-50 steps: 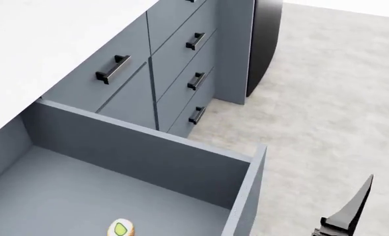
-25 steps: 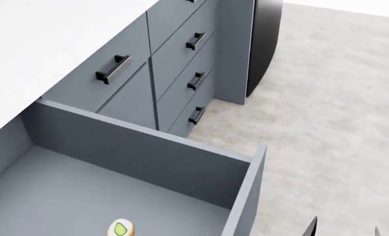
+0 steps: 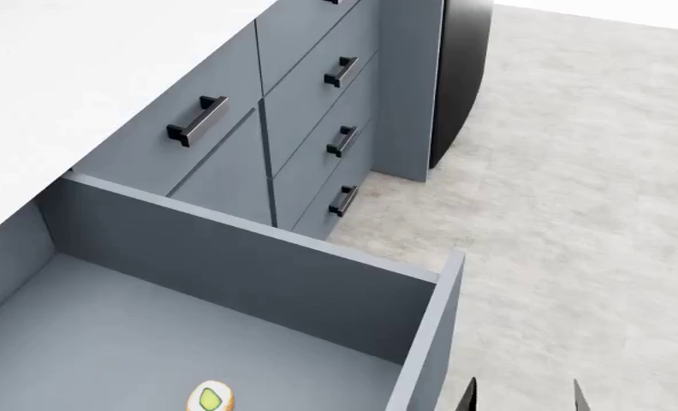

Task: Close the right drawer.

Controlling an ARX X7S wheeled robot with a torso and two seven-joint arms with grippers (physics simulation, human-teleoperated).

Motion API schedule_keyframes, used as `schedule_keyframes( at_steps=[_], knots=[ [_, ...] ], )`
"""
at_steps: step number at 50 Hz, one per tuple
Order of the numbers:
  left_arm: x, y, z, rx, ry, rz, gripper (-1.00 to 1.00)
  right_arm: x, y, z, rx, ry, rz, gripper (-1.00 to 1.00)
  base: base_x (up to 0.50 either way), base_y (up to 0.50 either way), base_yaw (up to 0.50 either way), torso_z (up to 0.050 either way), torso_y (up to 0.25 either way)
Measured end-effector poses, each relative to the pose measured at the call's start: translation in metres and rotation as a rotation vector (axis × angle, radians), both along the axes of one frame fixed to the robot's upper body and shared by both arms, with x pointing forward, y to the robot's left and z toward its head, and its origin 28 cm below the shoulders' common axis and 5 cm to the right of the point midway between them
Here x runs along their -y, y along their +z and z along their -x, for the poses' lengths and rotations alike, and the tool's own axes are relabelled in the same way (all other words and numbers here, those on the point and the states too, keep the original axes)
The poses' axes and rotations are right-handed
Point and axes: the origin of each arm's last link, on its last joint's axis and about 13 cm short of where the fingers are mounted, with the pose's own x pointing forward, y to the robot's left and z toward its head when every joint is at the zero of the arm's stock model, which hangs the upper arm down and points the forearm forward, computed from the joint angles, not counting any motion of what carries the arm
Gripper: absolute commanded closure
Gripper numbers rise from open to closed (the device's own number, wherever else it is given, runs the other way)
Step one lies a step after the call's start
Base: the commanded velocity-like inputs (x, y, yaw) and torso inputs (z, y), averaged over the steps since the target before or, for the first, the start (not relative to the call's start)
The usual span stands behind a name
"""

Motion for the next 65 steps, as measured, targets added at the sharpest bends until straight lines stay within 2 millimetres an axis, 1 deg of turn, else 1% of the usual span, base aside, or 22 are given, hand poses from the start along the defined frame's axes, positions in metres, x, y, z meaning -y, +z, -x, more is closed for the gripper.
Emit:
schedule_keyframes(
  at_steps=[8,16,22,29,39,54,65],
  knots=[
    [-0.002,0.001,0.0,0.006,0.01,0.009,-1.0,-0.01,-0.007,-0.015,-0.031,0.054,0.009,-1.0,0.0,0.0,0.0,0.0,0.0],
    [-0.005,0.002,0.0,0.008,0.026,0.031,-1.0,-0.022,-0.026,-0.04,-0.074,0.116,0.037,-1.0,0.0,0.0,0.0,0.0,0.0],
    [-0.009,0.004,0.0,0.01,0.042,0.046,-1.0,-0.046,-0.03,-0.062,-0.047,0.208,0.054,-1.0,0.0,0.0,0.0,0.0,0.0],
    [-0.012,0.005,0.0,0.011,0.059,0.052,-1.0,-0.063,-0.03,-0.076,-0.042,0.271,0.062,-1.0,0.0,0.0,0.0,-0.002,0.0],
    [-0.017,0.006,0.001,0.012,0.084,0.042,-1.0,-0.076,-0.03,-0.083,-0.059,0.295,0.027,-1.0,0.0,0.0,0.0,-0.001,0.0],
    [-0.022,0.006,0.001,0.0,0.111,0.03,-1.0,-0.086,-0.03,-0.086,-0.105,0.307,-0.051,-1.0,0.0,0.0,0.0,0.0,0.0],
    [-0.027,-0.003,-0.009,-0.077,0.111,0.035,-1.0,-0.089,-0.027,-0.088,-0.137,0.314,-0.069,-1.0,0.0,0.0,0.0,0.0,0.0]
  ],
)
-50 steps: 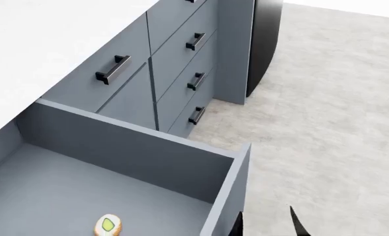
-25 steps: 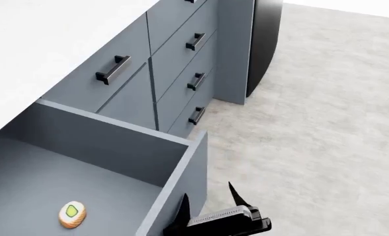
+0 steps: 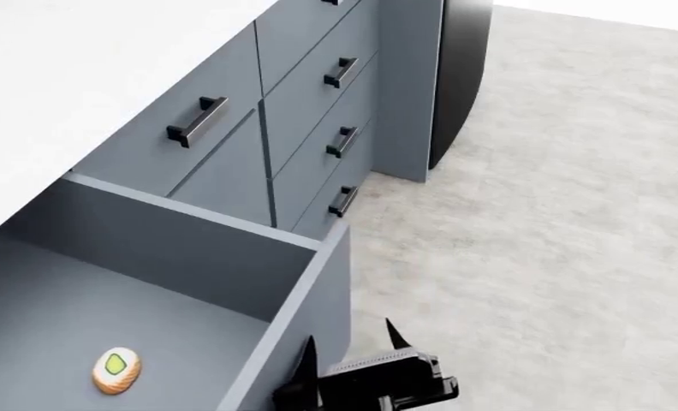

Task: Close the right drawer.

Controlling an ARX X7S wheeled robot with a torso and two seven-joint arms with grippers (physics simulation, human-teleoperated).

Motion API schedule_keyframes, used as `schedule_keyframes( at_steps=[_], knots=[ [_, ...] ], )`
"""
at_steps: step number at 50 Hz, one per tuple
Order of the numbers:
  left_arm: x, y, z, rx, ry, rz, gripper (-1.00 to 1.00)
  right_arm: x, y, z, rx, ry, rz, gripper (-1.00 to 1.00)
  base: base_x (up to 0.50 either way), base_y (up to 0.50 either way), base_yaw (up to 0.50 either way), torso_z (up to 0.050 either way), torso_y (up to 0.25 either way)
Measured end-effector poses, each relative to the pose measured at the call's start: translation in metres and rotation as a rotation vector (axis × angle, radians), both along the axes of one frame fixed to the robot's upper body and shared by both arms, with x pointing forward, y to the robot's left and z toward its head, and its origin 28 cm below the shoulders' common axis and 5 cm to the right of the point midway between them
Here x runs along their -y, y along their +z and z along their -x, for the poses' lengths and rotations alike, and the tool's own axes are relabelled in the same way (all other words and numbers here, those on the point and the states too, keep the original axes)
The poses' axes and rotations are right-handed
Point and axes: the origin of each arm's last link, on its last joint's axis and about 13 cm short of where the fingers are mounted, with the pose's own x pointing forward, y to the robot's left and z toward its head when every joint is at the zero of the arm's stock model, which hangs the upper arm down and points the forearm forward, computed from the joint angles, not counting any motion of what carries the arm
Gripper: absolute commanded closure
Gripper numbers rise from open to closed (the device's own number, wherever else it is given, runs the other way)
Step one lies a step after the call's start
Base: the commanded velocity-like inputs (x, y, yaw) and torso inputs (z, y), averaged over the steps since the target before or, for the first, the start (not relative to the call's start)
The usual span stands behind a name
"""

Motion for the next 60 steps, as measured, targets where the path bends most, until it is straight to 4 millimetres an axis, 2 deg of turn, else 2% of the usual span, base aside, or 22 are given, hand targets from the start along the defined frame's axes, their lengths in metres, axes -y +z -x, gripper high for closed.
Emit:
schedule_keyframes(
  at_steps=[30,46,52,60],
  knots=[
    [-0.013,-0.015,-0.019,-0.1,0.042,-0.028,-1.0,-0.004,0.004,-0.001,-0.056,-0.006,-0.048,-1.0,0.0,0.0,0.0,0.0,0.0],
    [-0.021,-0.02,-0.019,-0.12,0.092,-0.028,-1.0,-0.006,0.009,-0.005,-0.055,0.024,-0.021,-1.0,0.0,0.0,0.0,0.0,0.001],
    [-0.024,-0.021,-0.017,-0.124,0.11,-0.026,-1.0,-0.023,0.019,-0.004,-0.039,0.06,-0.091,-1.0,0.0,0.0,0.0,0.0,0.004],
    [-0.028,-0.022,-0.012,-0.124,0.14,-0.024,-1.0,-0.064,0.048,0.002,0.035,0.229,-0.188,-1.0,0.0,0.0,0.0,0.003,0.001]
  ],
)
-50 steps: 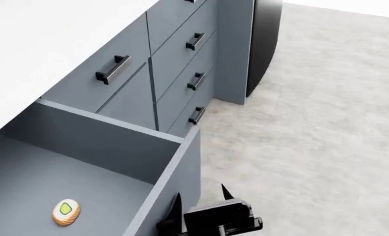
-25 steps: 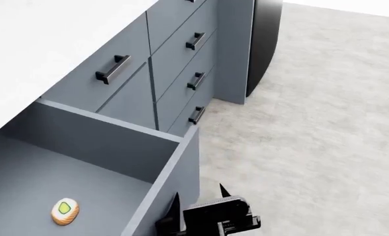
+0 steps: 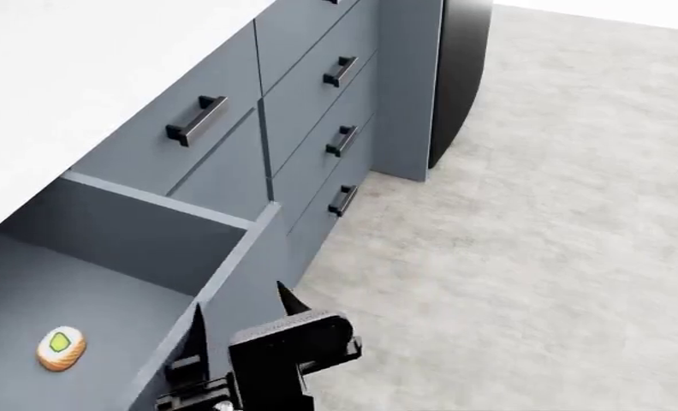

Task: Close the right drawer.

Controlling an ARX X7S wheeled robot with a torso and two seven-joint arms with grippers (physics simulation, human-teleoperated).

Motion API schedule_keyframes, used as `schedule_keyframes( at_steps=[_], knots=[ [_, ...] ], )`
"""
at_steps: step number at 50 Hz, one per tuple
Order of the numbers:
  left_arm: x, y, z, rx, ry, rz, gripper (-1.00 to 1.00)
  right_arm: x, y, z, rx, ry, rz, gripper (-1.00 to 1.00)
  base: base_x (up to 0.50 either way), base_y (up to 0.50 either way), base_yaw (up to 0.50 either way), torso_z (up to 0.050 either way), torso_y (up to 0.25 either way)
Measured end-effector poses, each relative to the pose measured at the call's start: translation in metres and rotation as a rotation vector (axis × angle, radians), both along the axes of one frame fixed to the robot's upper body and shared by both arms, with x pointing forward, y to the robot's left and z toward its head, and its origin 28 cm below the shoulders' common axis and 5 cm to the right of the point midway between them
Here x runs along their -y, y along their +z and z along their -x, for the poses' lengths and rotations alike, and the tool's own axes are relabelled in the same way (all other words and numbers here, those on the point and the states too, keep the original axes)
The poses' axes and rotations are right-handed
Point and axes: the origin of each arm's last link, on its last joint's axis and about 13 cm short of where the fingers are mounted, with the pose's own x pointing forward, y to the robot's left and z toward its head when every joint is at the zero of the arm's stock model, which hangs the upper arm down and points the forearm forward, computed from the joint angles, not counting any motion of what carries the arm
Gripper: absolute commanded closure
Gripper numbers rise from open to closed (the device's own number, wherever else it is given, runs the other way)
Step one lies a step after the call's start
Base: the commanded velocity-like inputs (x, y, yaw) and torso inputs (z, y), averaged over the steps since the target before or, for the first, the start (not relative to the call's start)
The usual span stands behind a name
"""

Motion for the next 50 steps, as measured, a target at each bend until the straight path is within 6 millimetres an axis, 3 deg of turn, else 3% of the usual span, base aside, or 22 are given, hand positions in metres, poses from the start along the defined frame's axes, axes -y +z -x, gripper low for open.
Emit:
schedule_keyframes(
  at_steps=[9,17,26,34,41,50],
  knots=[
    [-0.005,0.001,0.007,0.006,0.033,-0.002,-1.0,-0.041,0.027,0.02,0.133,0.232,-0.022,-1.0,0.0,0.0,0.0,0.0,0.0],
    [-0.004,-0.001,0.007,0.008,0.037,-0.007,-1.0,-0.048,0.076,0.033,0.403,0.203,-0.167,-1.0,0.0,0.0,0.0,0.0,0.0],
    [0.0,-0.003,0.006,0.002,0.029,-0.021,-1.0,-0.018,0.143,0.055,0.692,0.073,-0.364,-1.0,0.0,0.0,0.0,0.0,0.0],
    [0.005,-0.002,0.006,0.005,0.008,-0.024,-1.0,0.017,0.178,0.069,0.863,-0.026,-0.364,-1.0,0.0,0.0,0.0,0.0,0.0],
    [0.009,0.0,0.004,0.006,-0.018,-0.022,-1.0,0.046,0.182,0.087,0.975,-0.118,-0.271,-1.0,0.0,0.0,0.0,0.0,0.0],
    [0.016,0.002,0.0,0.004,-0.055,-0.03,-1.0,0.082,0.158,0.115,1.048,-0.224,-0.139,-1.0,0.0,0.0,0.0,0.0,0.0]
  ],
)
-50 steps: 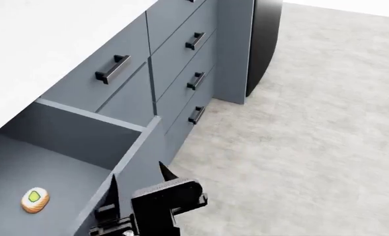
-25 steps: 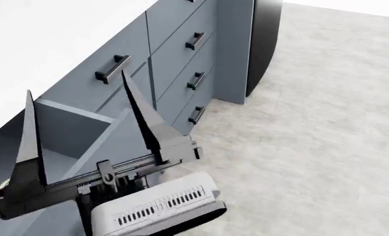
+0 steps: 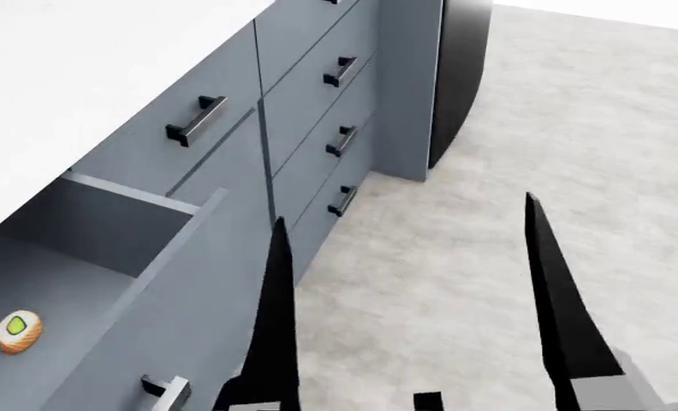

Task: Close the right drawer.

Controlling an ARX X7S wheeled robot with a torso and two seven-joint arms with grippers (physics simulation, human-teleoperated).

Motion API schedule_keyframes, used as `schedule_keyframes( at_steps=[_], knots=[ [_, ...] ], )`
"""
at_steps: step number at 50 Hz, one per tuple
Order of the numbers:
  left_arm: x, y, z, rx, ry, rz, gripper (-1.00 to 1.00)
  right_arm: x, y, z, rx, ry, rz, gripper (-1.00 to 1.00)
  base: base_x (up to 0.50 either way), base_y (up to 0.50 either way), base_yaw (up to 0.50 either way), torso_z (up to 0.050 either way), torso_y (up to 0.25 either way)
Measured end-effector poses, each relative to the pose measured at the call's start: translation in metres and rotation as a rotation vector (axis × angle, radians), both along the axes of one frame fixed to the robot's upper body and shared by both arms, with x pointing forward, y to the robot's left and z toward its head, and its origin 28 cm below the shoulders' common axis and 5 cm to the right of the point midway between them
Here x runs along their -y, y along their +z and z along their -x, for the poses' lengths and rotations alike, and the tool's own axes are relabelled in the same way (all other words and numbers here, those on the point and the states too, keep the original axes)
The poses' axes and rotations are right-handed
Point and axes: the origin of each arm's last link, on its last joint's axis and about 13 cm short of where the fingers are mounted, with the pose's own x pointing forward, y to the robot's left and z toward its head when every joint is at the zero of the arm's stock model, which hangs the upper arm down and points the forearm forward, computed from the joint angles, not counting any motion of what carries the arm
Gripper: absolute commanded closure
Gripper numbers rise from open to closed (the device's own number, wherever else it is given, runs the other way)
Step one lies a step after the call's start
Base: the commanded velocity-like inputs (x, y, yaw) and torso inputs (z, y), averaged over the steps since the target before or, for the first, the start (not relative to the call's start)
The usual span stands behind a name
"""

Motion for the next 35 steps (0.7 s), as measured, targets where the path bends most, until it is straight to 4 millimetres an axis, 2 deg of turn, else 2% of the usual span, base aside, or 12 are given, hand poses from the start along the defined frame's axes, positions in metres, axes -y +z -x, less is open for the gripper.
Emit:
schedule_keyframes(
  at_steps=[5,12,19,24,29,35],
  knots=[
    [0.004,0.0,-0.005,-0.007,-0.015,-0.012,-1.0,0.012,-0.017,0.021,0.029,-0.031,-0.01,-1.0,0.0,0.0,0.0,0.0,0.0],
    [0.011,-0.002,-0.02,-0.035,-0.043,-0.043,-1.0,0.017,-0.032,0.047,0.04,0.003,-0.025,-1.0,0.0,0.0,0.0,0.0,0.0],
    [0.018,0.003,-0.054,-0.085,-0.098,-0.04,-1.0,0.018,-0.038,0.063,0.037,0.053,-0.033,-1.0,0.0,0.0,0.0,0.0,0.0],
    [0.032,0.004,-0.076,-0.131,-0.177,-0.046,-1.0,0.018,-0.04,0.068,0.028,0.08,-0.033,-1.0,0.0,0.0,0.0,0.0,0.0],
    [0.052,-0.009,-0.096,-0.206,-0.256,-0.091,-1.0,0.019,-0.041,0.072,0.022,0.101,-0.028,-1.0,0.0,0.0,0.0,0.0,0.0],
    [0.076,-0.037,-0.116,-0.323,-0.353,-0.175,-1.0,0.019,-0.042,0.073,0.014,0.118,-0.023,-1.0,0.0,0.0,0.0,0.0,0.0]
  ],
)
